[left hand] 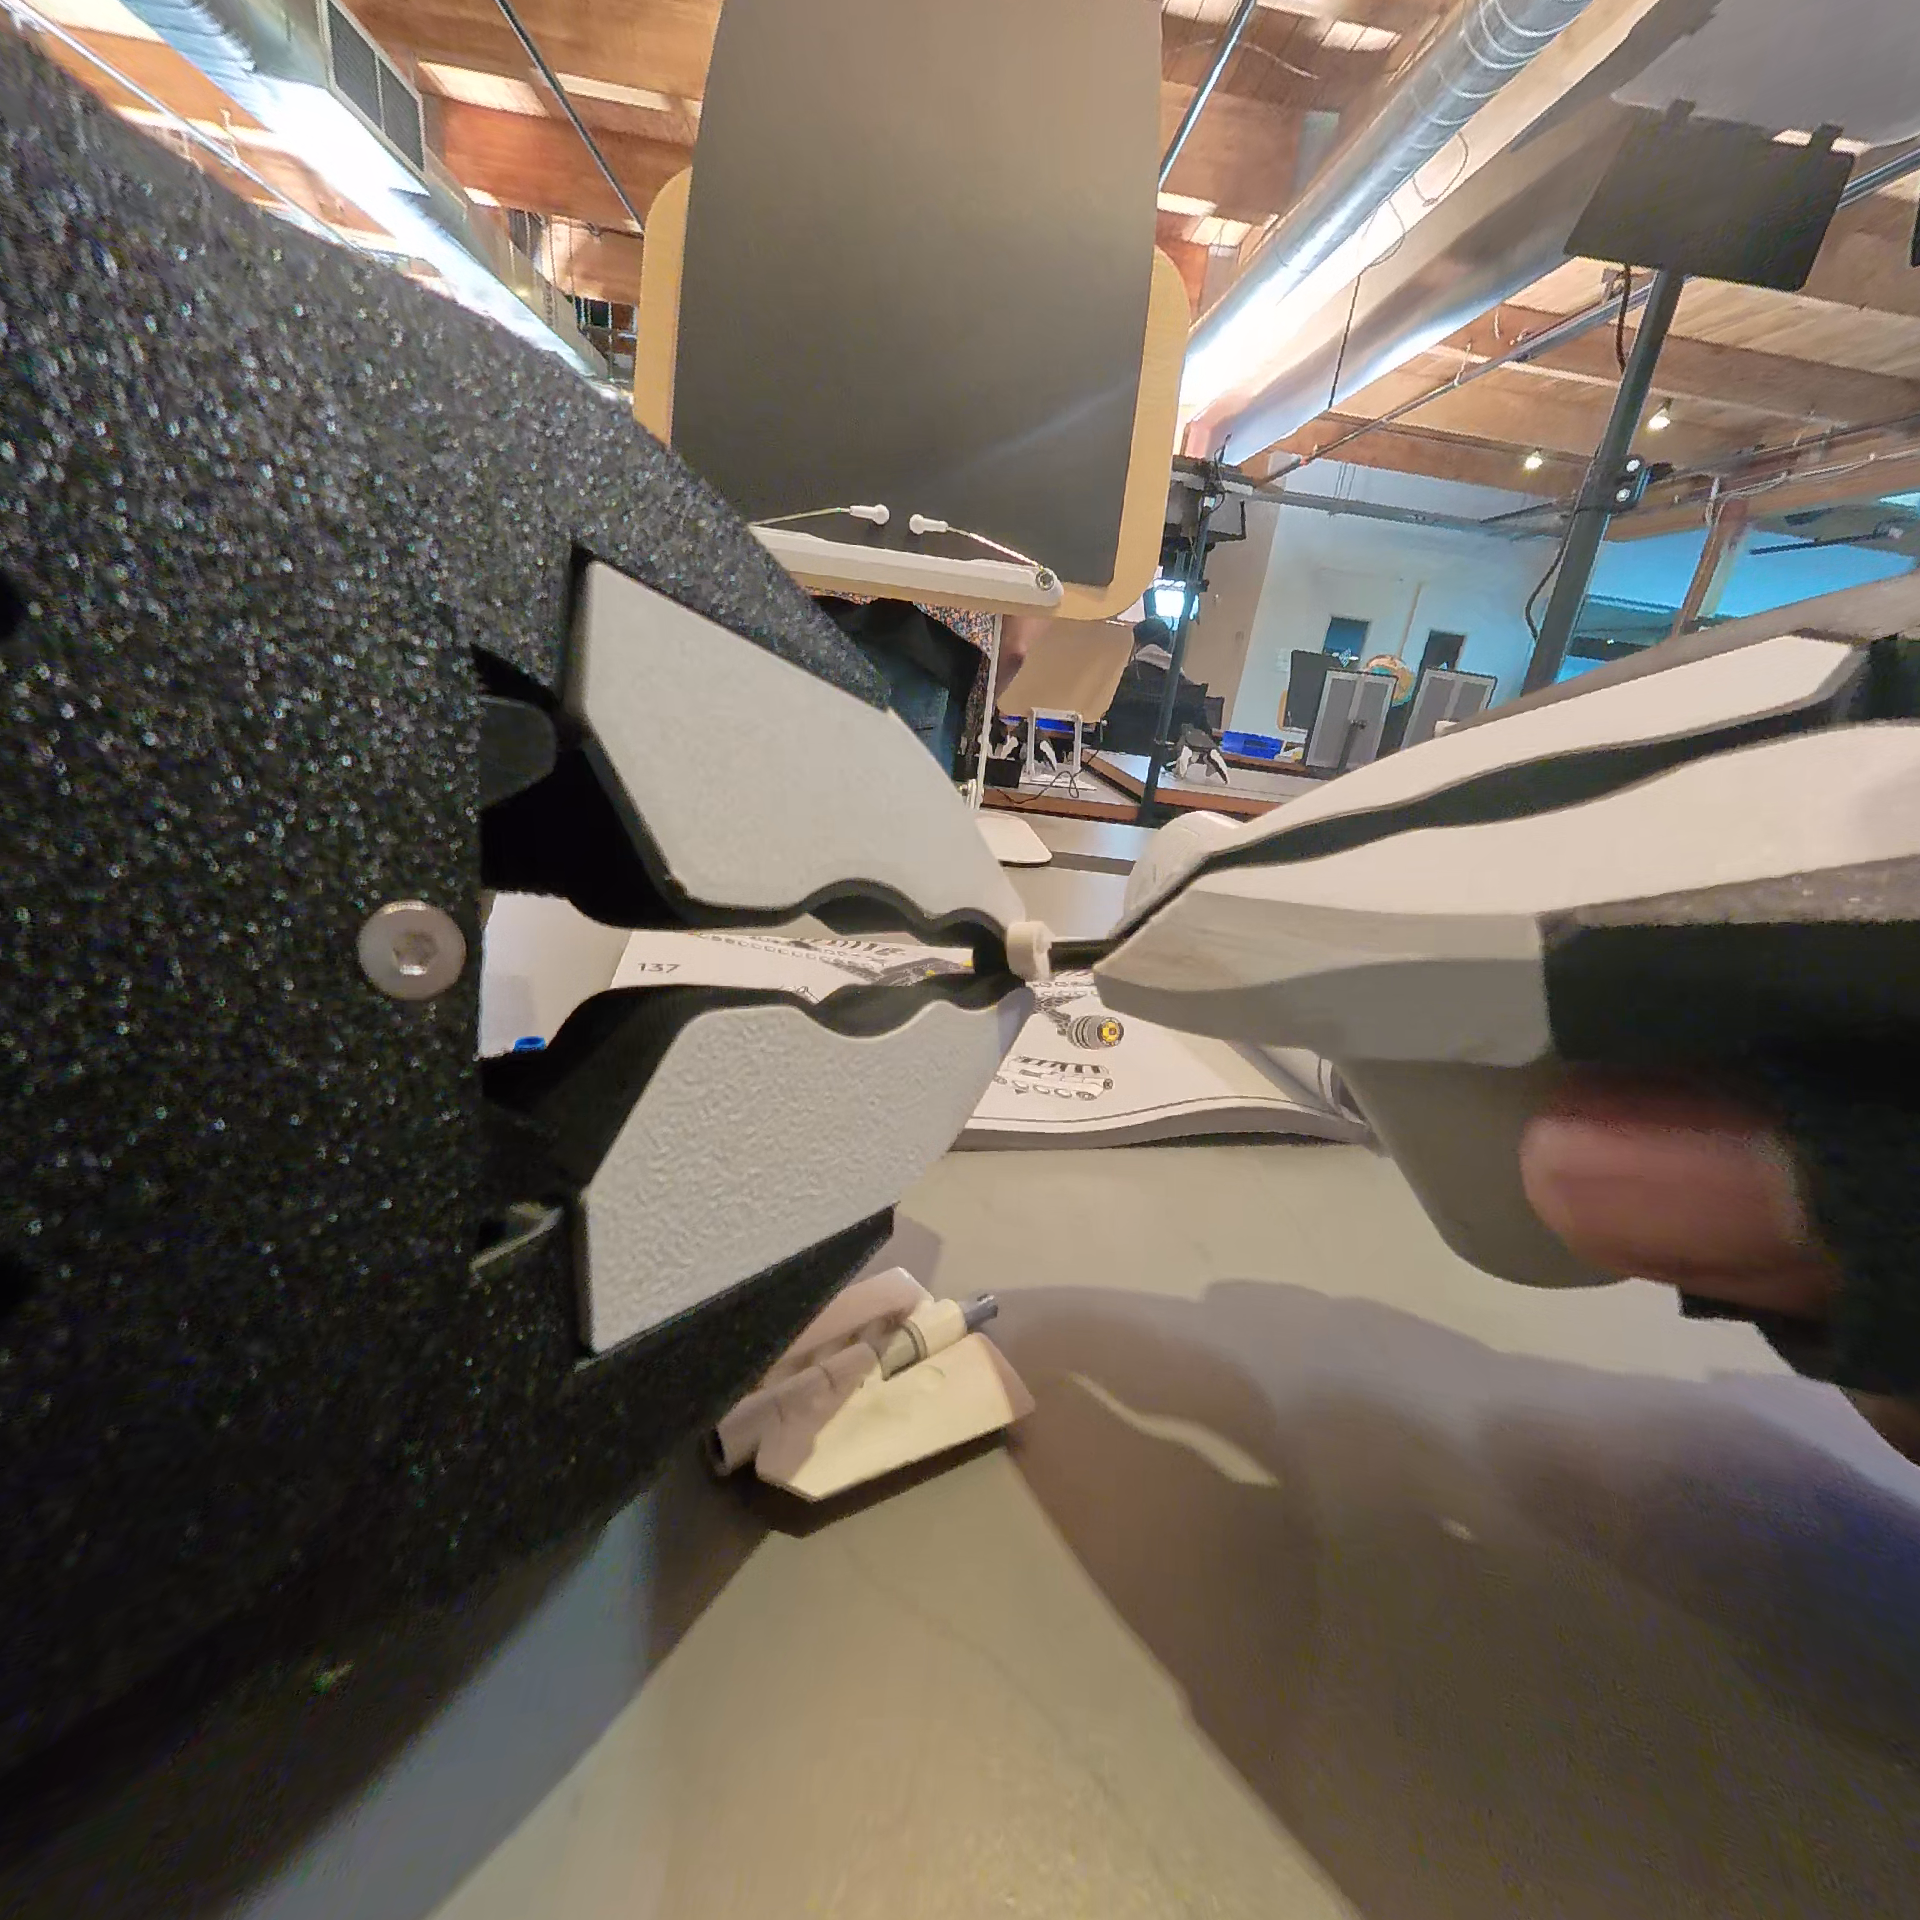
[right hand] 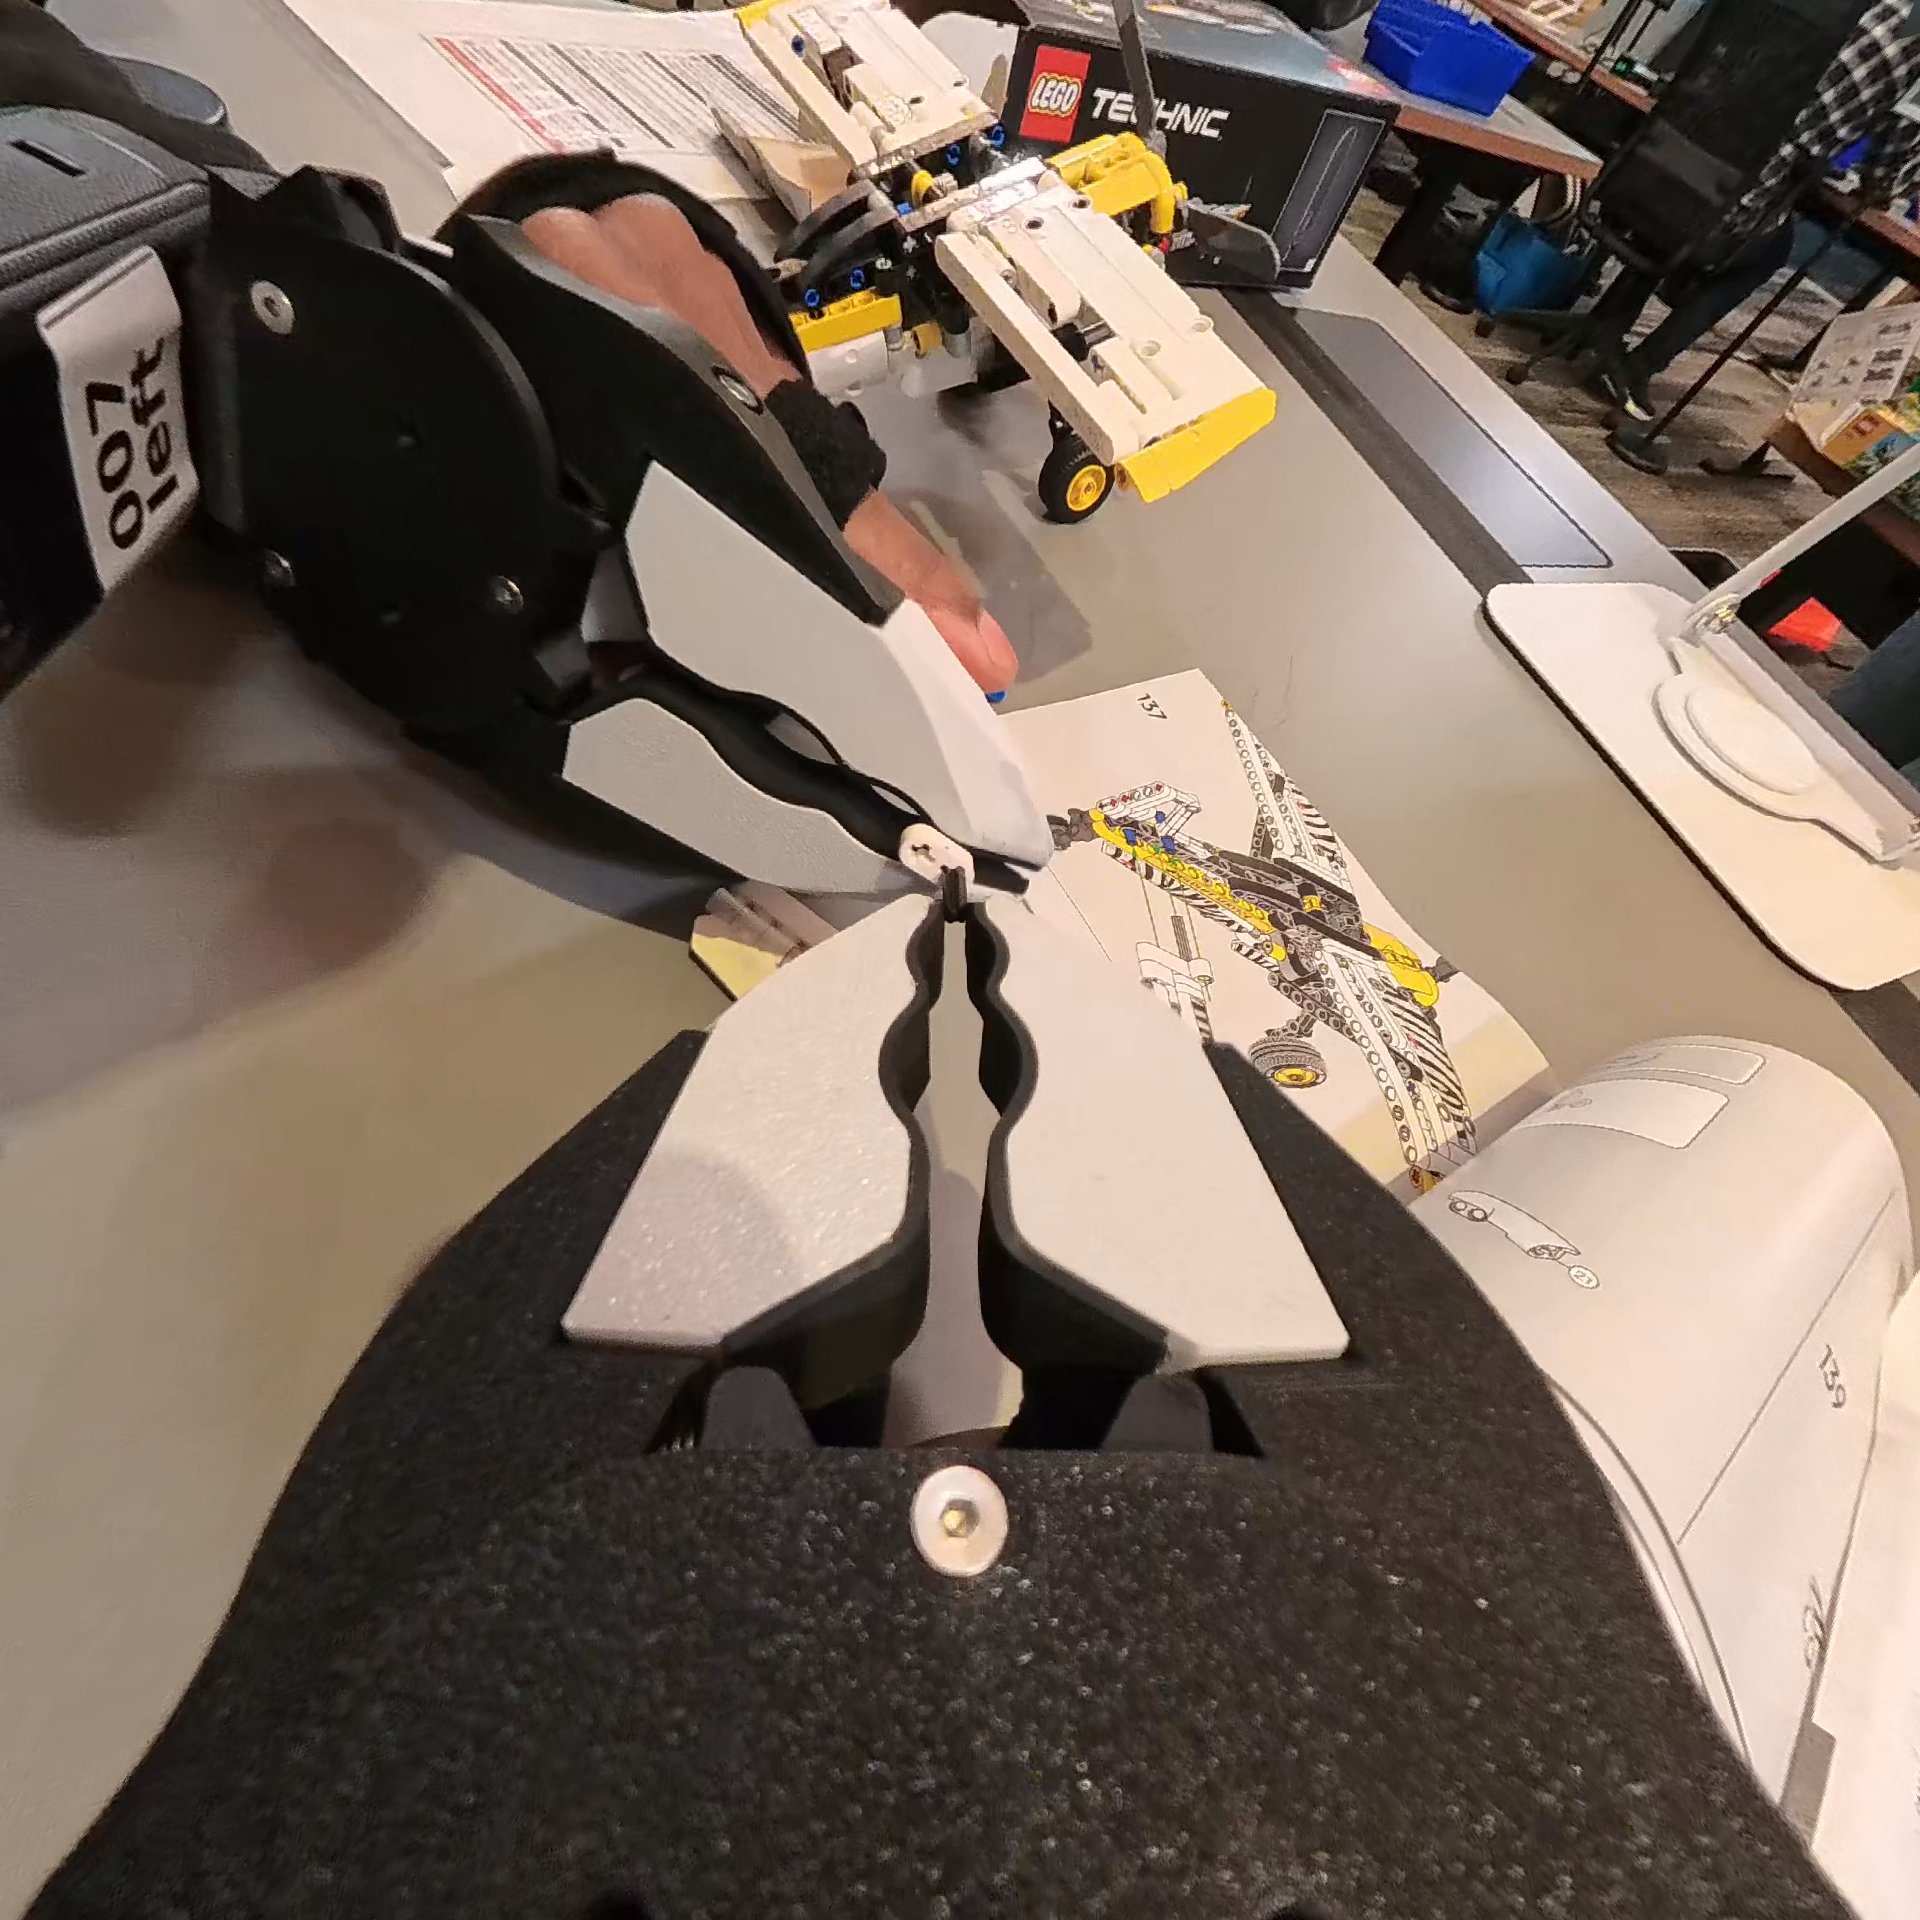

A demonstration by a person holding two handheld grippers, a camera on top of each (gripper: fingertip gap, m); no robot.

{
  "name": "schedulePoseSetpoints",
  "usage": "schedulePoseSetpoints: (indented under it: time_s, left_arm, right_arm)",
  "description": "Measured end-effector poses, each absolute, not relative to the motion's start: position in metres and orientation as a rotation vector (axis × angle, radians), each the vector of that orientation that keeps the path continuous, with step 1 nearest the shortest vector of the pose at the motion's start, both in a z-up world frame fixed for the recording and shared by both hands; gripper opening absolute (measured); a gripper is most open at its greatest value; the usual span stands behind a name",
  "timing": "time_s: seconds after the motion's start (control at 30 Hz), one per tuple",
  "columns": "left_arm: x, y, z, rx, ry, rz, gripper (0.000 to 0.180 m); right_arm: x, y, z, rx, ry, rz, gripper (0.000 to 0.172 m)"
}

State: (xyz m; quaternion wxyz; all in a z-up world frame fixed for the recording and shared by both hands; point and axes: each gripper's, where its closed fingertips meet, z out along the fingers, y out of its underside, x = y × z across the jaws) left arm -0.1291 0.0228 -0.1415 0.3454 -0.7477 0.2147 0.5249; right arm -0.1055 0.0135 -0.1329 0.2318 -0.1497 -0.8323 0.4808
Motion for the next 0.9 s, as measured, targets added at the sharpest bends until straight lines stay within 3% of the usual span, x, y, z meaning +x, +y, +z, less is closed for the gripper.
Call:
schedulePoseSetpoints:
  time_s: [0.9]
  left_arm:
    - [-0.1316, 0.0176, -0.1513, -2.040, 0.520, 1.365, 0.004]
  right_arm:
    - [-0.1084, 0.0085, -0.1405, -0.516, -2.274, 1.312, 0.003]
